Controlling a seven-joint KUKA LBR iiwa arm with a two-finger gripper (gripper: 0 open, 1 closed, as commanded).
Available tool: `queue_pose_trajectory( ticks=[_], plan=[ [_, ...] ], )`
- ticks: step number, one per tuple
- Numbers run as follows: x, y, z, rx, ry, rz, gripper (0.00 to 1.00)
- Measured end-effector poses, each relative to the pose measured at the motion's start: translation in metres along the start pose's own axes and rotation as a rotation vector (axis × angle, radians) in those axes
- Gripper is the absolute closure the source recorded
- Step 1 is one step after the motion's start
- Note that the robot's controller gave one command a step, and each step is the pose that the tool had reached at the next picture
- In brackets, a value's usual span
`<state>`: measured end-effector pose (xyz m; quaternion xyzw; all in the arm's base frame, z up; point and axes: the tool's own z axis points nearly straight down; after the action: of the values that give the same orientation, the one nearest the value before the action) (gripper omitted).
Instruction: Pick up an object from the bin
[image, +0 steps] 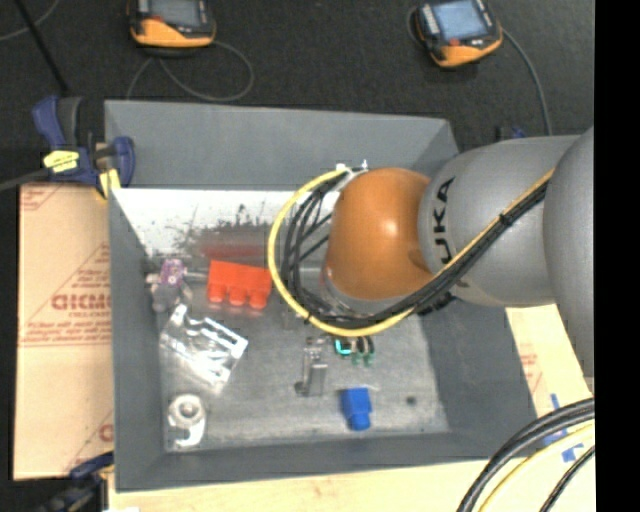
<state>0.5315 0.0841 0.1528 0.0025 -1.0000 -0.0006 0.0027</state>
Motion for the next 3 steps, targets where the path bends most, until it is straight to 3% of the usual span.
queue_pose_trajectory(
  ticks=[1,2,3],
  plan=[
    [-0.026,0.081,0.087,-0.002,-0.005,0.077,0.0],
    [0.024,0.121,0.052,0.002,-0.006,-0.093,0.0],
    [0.057,0.14,0.046,0.003,-0.006,-0.531,0.0]
  ],
)
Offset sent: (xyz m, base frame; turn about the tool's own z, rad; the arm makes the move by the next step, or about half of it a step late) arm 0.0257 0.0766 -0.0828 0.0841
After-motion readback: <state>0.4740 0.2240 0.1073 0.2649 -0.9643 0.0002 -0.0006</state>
